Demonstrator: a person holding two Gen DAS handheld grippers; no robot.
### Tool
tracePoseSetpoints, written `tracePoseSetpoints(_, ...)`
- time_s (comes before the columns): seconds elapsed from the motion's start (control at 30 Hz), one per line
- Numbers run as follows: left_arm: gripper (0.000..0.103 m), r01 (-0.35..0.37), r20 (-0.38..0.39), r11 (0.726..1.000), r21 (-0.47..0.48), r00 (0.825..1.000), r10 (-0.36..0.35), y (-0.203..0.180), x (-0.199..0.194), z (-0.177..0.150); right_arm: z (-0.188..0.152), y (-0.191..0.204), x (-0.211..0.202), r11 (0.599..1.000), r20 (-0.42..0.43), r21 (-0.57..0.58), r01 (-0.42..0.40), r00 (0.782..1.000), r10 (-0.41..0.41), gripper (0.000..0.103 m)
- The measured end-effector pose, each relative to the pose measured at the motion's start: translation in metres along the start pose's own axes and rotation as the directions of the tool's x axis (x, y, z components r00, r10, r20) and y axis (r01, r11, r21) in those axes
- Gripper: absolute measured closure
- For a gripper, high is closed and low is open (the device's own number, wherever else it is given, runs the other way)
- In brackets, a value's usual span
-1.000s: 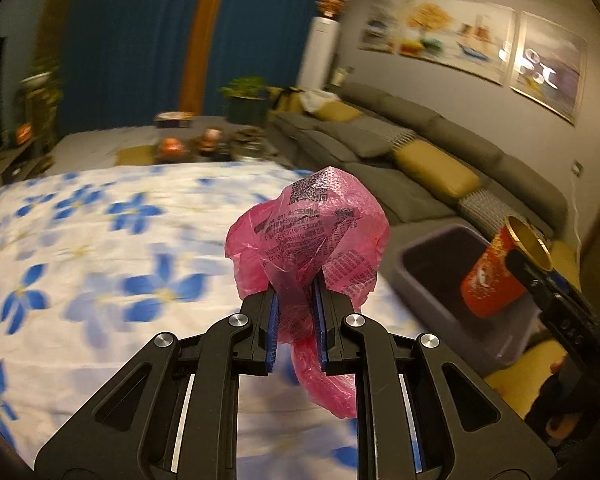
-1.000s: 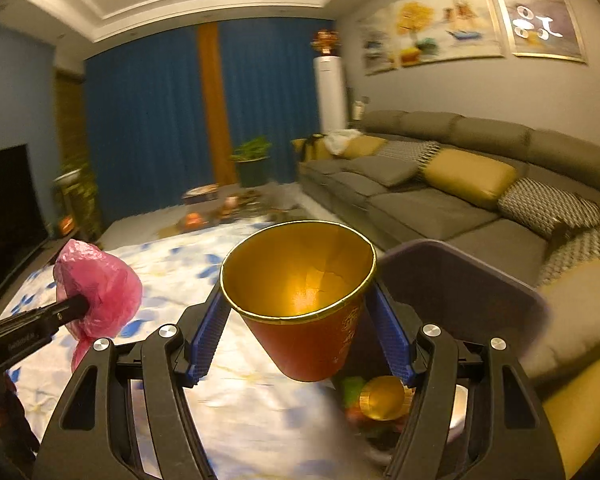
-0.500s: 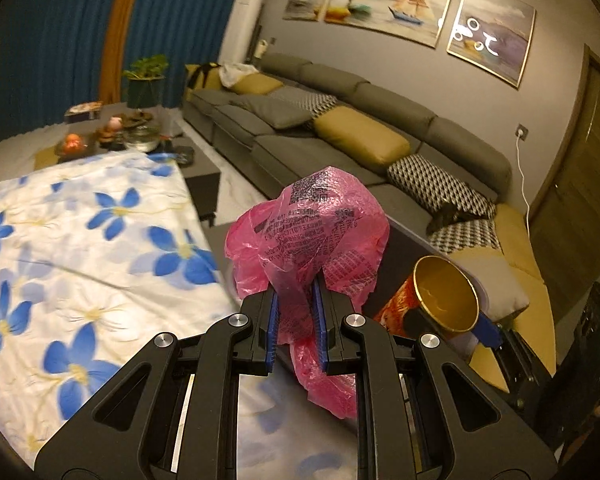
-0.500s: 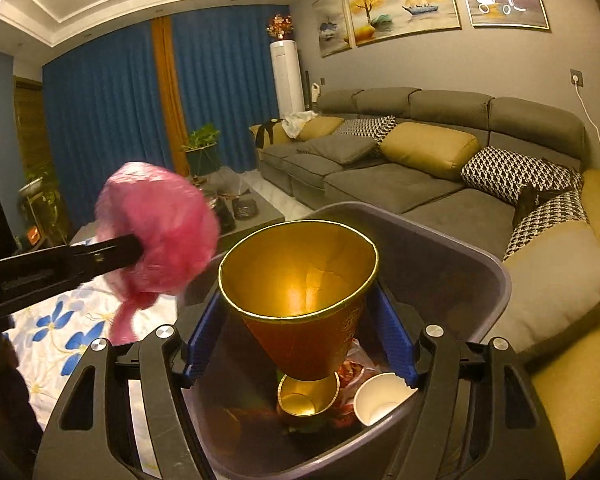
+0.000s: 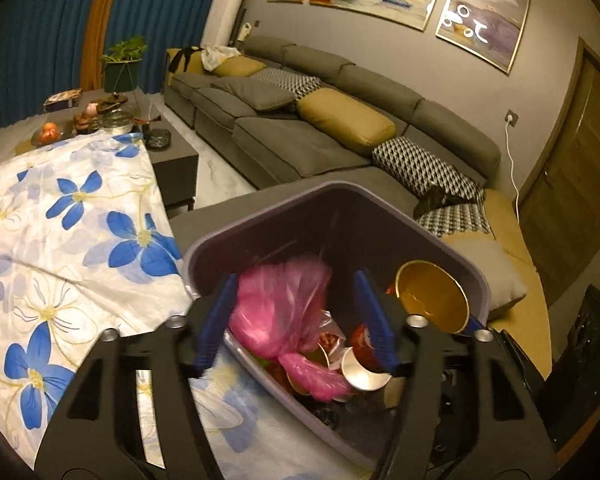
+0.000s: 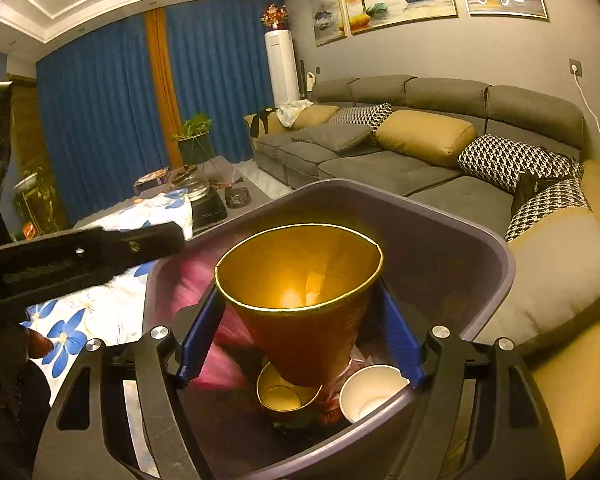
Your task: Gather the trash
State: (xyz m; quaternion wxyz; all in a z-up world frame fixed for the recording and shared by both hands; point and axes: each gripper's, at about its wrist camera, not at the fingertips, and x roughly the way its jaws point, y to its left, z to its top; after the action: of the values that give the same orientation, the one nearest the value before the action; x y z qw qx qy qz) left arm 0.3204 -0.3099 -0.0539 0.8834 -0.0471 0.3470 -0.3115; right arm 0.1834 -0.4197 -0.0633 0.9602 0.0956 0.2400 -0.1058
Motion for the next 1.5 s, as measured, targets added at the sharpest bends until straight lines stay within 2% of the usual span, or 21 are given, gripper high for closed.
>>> tracePoseSetpoints(0.1,0.026,-0.029,0.020,1.000,-0.009,0.999,0.029,0.008,-0.009,-0.002,0.001,-0.002,-0.001,1.000,0.002,0.000,0.000,1.000,0.000,0.025)
tracePoseSetpoints(0.2,0.020,-0.063,0.049,0.998,-0.017,0.997,0.064,0.016,-0.025,-0.007,0.002,-0.003,-0.006,1.000,0.012,-0.003,0.005,1.000,-0.005,0.024)
tracePoseSetpoints(0.23,0.019,-0.072,0.058,0.997,-0.016,0.996,0.073,0.018,-0.031,-0.008,0.003,-0.002,-0.008,1.000,0.016,-0.003,0.005,1.000,-0.005,0.020)
tracePoseSetpoints(0.37,0.012,-0.164,0.099,0.986,-0.025,0.981,0.165,0.031,-0.064,-0.021,0.004,0.000,-0.019,1.000,0.041,-0.002,0.008,0.999,-0.008,0.019)
tracePoseSetpoints(0.47,0.008,-0.236,0.122,0.971,-0.041,0.963,0.240,0.040,-0.091,-0.032,0.006,0.008,-0.033,1.000,0.059,-0.013,0.006,0.998,-0.005,0.015)
tracePoseSetpoints(0.57,0.006,-0.281,0.148,0.958,-0.057,0.947,0.286,0.047,-0.117,-0.044,0.005,0.022,-0.053,0.999,0.085,-0.035,0.011,0.996,-0.008,0.005)
tracePoseSetpoints(0.73,0.006,-0.373,0.186,0.925,-0.074,0.906,0.380,0.052,-0.161,-0.069,-0.002,0.050,-0.083,0.998,0.103,-0.070,-0.002,0.995,0.009,0.006)
tracePoseSetpoints(0.87,0.006,-0.452,0.203,0.888,-0.080,0.865,0.458,0.053,-0.196,-0.094,-0.013,0.070,-0.109,0.996,0.109,-0.090,-0.016,0.994,0.026,0.006)
tracePoseSetpoints(0.93,0.006,-0.465,0.202,0.881,-0.084,0.858,0.473,0.056,-0.208,-0.103,-0.019,0.078,-0.120,0.995,0.112,-0.099,-0.022,0.993,0.033,0.006)
tracePoseSetpoints(1.1,0.006,-0.468,0.191,0.877,-0.108,0.856,0.480,0.061,-0.243,-0.127,-0.033,0.097,-0.147,0.994,0.099,-0.103,-0.037,0.994,0.047,0.006)
tracePoseSetpoints(1.3,0.006,-0.465,0.214,0.878,-0.118,0.851,0.479,0.059,-0.277,-0.145,-0.047,0.120,-0.183,0.993,0.112,-0.113,-0.042,0.992,0.055,0.006)
tracePoseSetpoints(1.5,0.006,-0.438,0.229,0.891,-0.123,0.861,0.454,0.056,-0.304,-0.158,-0.057,0.132,-0.205,0.993,0.110,-0.104,-0.055,0.992,0.066,0.006)
